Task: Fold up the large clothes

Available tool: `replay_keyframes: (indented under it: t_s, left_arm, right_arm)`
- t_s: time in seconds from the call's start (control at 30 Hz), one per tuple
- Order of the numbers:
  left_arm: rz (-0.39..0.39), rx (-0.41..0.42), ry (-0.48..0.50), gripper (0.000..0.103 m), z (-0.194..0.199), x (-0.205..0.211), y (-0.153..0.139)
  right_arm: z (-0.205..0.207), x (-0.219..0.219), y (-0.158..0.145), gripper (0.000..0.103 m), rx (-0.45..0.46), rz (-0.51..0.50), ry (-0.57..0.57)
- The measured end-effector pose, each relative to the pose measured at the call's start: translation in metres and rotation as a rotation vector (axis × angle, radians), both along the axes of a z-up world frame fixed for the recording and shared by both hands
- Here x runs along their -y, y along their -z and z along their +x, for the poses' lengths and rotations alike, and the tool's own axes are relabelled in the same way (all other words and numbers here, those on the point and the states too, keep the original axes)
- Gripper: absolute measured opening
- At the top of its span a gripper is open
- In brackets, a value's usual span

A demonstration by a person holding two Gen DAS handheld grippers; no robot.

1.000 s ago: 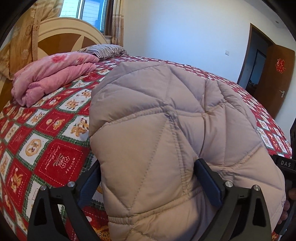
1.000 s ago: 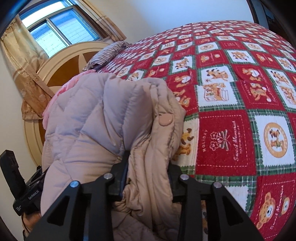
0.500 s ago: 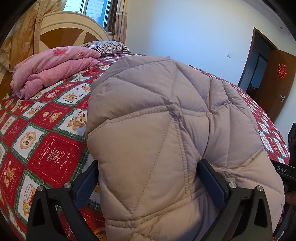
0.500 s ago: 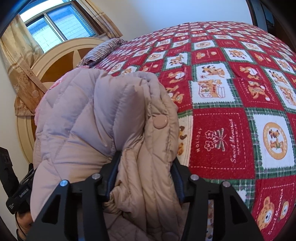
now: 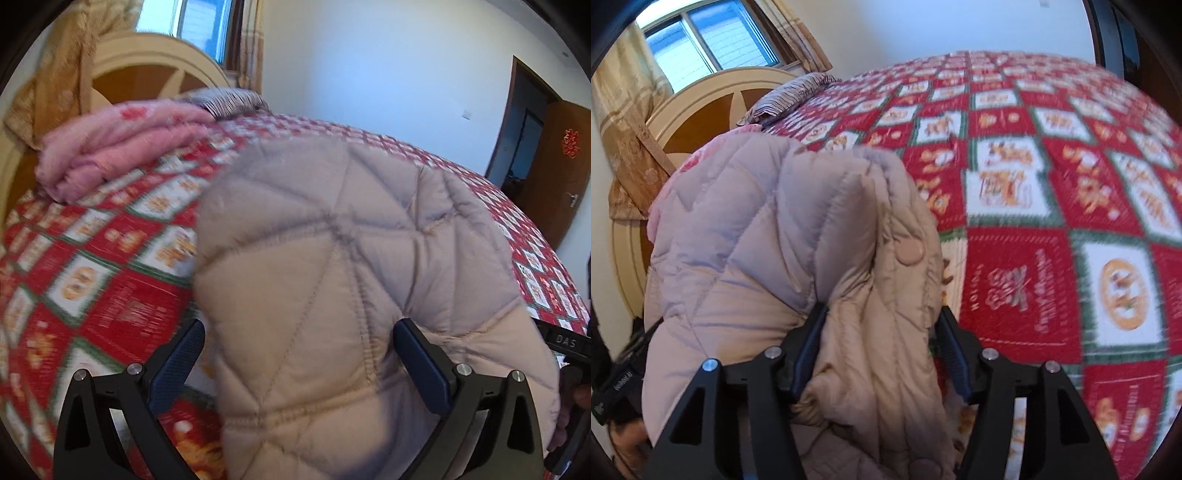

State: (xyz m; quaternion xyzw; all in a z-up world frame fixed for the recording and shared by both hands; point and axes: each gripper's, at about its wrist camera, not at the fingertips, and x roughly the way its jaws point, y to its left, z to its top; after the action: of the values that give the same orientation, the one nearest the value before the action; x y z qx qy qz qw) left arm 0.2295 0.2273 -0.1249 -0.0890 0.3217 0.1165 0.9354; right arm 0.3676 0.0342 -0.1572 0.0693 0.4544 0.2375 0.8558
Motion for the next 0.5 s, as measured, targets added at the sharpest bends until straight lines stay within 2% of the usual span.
replay_keyframes:
  t_s: [0.1, 0.23, 0.3, 0.5]
  left_arm:
    - [0.007, 0.081, 0.009, 0.102, -0.031, 0.007, -0.034]
    - [0.038, 0.141, 0.018, 0.102, -0.070, 0.023, -0.072]
    - [0.063, 0.177, 0.040, 0.102, -0.093, 0.035, -0.090]
    - [0.084, 0.249, 0.058, 0.102, -0.132, 0.047, -0.119]
  right_arm:
    - [-0.019, 0.005, -0.030, 0.063, 0.072, -0.033, 0.016]
    - [-0.062, 0.010, -0.075, 0.075, 0.177, -0.012, 0.006]
    - [-0.087, 0.010, -0.094, 0.076, 0.229, -0.010, -0.025]
    - [-0.139, 0.013, -0.135, 0.078, 0.343, 0.031, -0.051]
